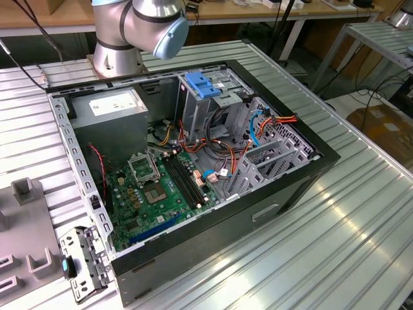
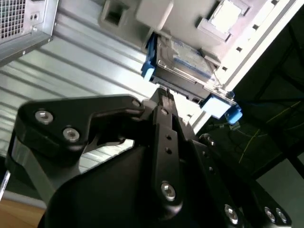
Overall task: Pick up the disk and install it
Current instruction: 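Reach for the disk, then pick up the disk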
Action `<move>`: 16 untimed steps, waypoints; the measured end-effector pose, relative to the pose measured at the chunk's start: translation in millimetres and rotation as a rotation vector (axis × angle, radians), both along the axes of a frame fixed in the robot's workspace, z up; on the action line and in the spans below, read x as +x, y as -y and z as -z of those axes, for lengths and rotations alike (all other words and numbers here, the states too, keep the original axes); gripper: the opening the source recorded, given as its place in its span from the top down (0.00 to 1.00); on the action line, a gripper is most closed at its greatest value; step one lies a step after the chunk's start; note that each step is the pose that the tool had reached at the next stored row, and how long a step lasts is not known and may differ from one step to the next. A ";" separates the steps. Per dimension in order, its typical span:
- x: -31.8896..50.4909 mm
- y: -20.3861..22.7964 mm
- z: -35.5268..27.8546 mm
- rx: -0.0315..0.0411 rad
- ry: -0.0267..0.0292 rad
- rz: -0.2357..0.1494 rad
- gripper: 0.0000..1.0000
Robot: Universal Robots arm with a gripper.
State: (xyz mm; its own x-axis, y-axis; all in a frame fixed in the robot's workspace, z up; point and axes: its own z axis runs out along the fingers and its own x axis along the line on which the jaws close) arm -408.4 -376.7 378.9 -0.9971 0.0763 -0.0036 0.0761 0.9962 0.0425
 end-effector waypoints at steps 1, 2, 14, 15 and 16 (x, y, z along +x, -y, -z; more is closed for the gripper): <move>-4.1 0.0 0.3 0.0000 -0.0008 0.000 0.89; -10.2 0.0 0.7 0.0000 -0.0025 0.000 0.89; -49.5 0.1 3.1 0.0000 -0.0155 0.000 0.89; -49.5 0.0 3.2 0.0000 -0.0155 0.000 0.89; -49.7 0.1 3.2 0.0000 -0.0154 0.000 0.89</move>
